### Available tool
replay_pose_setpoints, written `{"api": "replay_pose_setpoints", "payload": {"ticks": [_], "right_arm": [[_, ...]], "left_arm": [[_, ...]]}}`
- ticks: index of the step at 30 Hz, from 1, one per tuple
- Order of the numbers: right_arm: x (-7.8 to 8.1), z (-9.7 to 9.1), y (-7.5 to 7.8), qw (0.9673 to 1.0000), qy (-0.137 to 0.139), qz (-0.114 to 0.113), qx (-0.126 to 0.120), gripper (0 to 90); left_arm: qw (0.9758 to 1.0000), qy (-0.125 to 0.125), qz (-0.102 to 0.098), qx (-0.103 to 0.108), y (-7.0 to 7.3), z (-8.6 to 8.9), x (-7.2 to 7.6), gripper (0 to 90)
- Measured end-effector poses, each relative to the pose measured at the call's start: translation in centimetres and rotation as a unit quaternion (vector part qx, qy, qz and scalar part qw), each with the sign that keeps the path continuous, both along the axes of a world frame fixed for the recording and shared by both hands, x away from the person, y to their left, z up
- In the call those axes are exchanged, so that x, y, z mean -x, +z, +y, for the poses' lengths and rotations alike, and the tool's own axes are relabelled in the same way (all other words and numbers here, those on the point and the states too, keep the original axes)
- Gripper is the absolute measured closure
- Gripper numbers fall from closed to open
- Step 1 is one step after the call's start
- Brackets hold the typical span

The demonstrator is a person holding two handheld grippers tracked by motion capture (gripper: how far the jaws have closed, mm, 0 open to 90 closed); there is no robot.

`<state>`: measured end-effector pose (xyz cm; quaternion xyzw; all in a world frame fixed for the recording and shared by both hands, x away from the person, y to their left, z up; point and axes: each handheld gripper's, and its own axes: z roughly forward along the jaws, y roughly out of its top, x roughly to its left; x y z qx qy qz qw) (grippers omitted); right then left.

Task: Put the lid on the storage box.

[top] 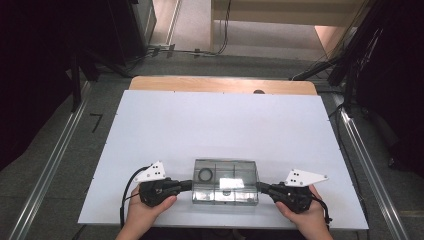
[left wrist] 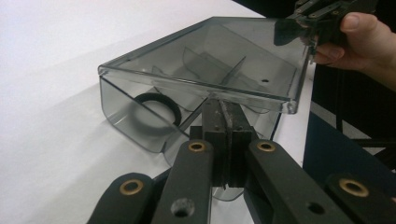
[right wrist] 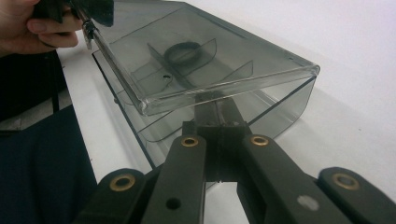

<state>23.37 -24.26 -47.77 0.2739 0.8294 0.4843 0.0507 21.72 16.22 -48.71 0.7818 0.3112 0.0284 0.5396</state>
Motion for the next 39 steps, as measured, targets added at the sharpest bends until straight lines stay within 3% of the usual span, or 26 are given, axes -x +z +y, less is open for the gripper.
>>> {"api": "replay_pose_setpoints", "payload": {"ticks": [21, 39], "right_arm": [[-0.3, -0.3, -0.9, 0.9992, 0.006, 0.002, 0.039, 87.4], [-0.6, -0.5, -1.5, 0.9986, 0.001, 0.008, 0.052, 87.4]], "left_arm": [[0.9992, -0.017, 0.022, -0.027, -1.0, 0.0, -0.5, 90.0], [0.9981, -0.024, 0.033, -0.046, -1.5, 0.1, -0.6, 90.0]]}}
